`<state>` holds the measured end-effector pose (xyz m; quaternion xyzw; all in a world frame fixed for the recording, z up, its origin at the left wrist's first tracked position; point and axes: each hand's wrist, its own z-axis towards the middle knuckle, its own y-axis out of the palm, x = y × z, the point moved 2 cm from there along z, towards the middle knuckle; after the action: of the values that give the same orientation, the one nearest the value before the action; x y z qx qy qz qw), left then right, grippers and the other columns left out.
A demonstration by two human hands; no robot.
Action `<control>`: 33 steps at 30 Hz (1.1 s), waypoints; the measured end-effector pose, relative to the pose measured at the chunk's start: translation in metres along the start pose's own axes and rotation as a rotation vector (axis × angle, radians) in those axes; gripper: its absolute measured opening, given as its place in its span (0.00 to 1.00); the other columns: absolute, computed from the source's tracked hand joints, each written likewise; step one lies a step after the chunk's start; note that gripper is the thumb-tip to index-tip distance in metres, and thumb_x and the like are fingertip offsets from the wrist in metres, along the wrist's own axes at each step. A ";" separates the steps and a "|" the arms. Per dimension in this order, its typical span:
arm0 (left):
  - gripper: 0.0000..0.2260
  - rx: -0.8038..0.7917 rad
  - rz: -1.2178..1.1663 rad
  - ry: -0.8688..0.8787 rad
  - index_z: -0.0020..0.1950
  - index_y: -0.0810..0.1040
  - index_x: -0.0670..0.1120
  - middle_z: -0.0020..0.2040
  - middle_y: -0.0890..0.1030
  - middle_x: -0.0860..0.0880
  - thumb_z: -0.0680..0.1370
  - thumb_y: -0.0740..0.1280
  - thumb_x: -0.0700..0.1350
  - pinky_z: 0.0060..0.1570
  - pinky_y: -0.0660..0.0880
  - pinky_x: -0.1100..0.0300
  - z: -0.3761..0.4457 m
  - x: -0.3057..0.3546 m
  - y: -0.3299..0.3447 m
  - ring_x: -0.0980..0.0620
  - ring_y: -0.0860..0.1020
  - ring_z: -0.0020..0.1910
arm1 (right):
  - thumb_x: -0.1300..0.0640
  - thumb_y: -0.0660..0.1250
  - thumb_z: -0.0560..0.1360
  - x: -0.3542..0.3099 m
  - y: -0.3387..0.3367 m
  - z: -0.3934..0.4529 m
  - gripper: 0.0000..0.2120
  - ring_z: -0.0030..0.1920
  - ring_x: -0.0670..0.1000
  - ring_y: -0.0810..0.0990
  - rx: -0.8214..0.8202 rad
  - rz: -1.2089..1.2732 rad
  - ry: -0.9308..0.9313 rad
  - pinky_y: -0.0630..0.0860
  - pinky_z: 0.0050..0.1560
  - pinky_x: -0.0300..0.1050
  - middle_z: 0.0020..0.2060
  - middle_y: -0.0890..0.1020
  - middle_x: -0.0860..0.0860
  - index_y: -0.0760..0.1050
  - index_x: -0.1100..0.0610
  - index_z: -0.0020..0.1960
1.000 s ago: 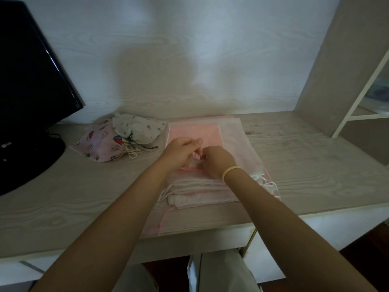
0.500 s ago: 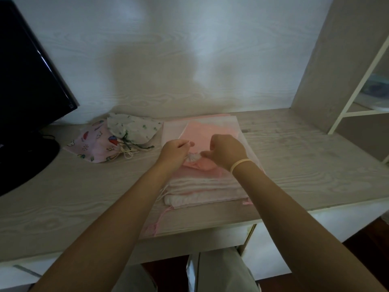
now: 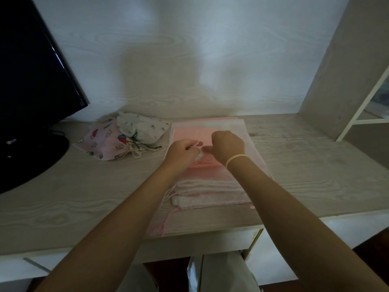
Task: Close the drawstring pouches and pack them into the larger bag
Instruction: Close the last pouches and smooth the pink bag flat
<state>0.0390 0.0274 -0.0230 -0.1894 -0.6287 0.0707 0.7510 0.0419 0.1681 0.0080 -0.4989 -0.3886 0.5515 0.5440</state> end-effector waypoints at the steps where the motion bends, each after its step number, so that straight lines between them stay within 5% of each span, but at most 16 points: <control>1: 0.15 0.005 0.022 0.005 0.65 0.79 0.44 0.63 0.80 0.50 0.78 0.65 0.40 0.56 0.68 0.66 0.001 0.000 0.002 0.56 0.76 0.61 | 0.42 0.65 0.76 -0.001 0.002 0.000 0.18 0.38 0.54 0.77 -0.013 0.026 0.001 0.73 0.37 0.44 0.37 0.76 0.52 0.71 0.56 0.40; 4: 0.16 -0.004 0.120 0.010 0.66 0.78 0.42 0.65 0.78 0.47 0.78 0.65 0.41 0.54 0.68 0.67 0.003 -0.003 0.004 0.55 0.76 0.61 | 0.47 0.65 0.77 -0.003 0.006 -0.001 0.17 0.37 0.53 0.78 -0.129 0.228 -0.040 0.71 0.37 0.43 0.31 0.77 0.52 0.75 0.57 0.35; 9: 0.17 -0.051 0.234 0.021 0.66 0.78 0.42 0.61 0.81 0.45 0.77 0.68 0.44 0.56 0.71 0.61 0.008 -0.011 0.006 0.48 0.78 0.60 | 0.55 0.66 0.75 -0.004 -0.012 -0.007 0.14 0.37 0.51 0.73 -0.291 0.460 -0.117 0.69 0.41 0.43 0.36 0.79 0.57 0.82 0.66 0.44; 13: 0.11 -0.066 0.282 0.054 0.45 0.82 0.42 0.36 0.78 0.48 0.79 0.67 0.49 0.37 0.67 0.58 0.009 -0.012 0.008 0.50 0.74 0.38 | 0.56 0.69 0.74 -0.006 -0.024 -0.008 0.11 0.36 0.48 0.73 -0.302 0.795 -0.085 0.70 0.39 0.40 0.34 0.79 0.53 0.83 0.64 0.42; 16: 0.13 -0.092 0.208 0.032 0.42 0.82 0.41 0.39 0.82 0.44 0.80 0.65 0.48 0.40 0.71 0.56 0.007 -0.014 0.007 0.46 0.78 0.39 | 0.52 0.68 0.74 -0.011 -0.028 -0.003 0.09 0.42 0.49 0.75 -0.293 1.043 -0.025 0.72 0.46 0.43 0.40 0.81 0.51 0.82 0.57 0.42; 18: 0.14 -0.093 0.178 0.003 0.45 0.84 0.43 0.42 0.84 0.46 0.81 0.63 0.48 0.43 0.73 0.58 0.004 -0.012 0.006 0.49 0.79 0.41 | 0.52 0.64 0.76 -0.017 -0.028 0.005 0.09 0.49 0.51 0.77 -0.337 1.311 0.001 0.71 0.54 0.48 0.47 0.80 0.51 0.80 0.51 0.52; 20: 0.15 -0.093 0.056 -0.087 0.46 0.85 0.44 0.34 0.78 0.51 0.82 0.61 0.48 0.33 0.69 0.63 0.003 -0.008 0.004 0.55 0.74 0.32 | 0.57 0.61 0.78 -0.016 -0.023 0.014 0.14 0.53 0.54 0.79 -0.316 1.457 0.065 0.71 0.58 0.50 0.53 0.80 0.54 0.74 0.49 0.63; 23: 0.16 -0.172 -0.282 -0.270 0.51 0.82 0.39 0.28 0.67 0.51 0.83 0.58 0.47 0.20 0.60 0.67 0.005 -0.009 -0.002 0.57 0.63 0.20 | 0.66 0.60 0.77 -0.011 -0.011 0.012 0.17 0.50 0.54 0.80 -0.260 1.189 0.075 0.74 0.53 0.44 0.56 0.80 0.58 0.75 0.58 0.64; 28: 0.12 -0.267 -0.546 -0.409 0.44 0.72 0.44 0.26 0.66 0.52 0.82 0.55 0.47 0.16 0.52 0.70 0.016 -0.015 -0.008 0.58 0.57 0.17 | 0.67 0.70 0.72 -0.004 0.004 -0.002 0.10 0.40 0.44 0.79 -0.222 0.936 -0.075 0.73 0.38 0.26 0.44 0.83 0.54 0.82 0.62 0.53; 33: 0.13 -0.332 -0.556 -0.433 0.39 0.71 0.43 0.27 0.66 0.51 0.81 0.54 0.44 0.16 0.52 0.69 0.015 -0.009 -0.009 0.59 0.56 0.17 | 0.65 0.75 0.69 -0.001 0.010 -0.003 0.05 0.38 0.48 0.81 -0.084 0.879 -0.139 0.78 0.41 0.38 0.39 0.84 0.55 0.83 0.60 0.45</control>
<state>0.0219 0.0188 -0.0259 -0.1115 -0.8029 -0.2000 0.5503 0.0424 0.1660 -0.0024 -0.6003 -0.1972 0.7461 0.2097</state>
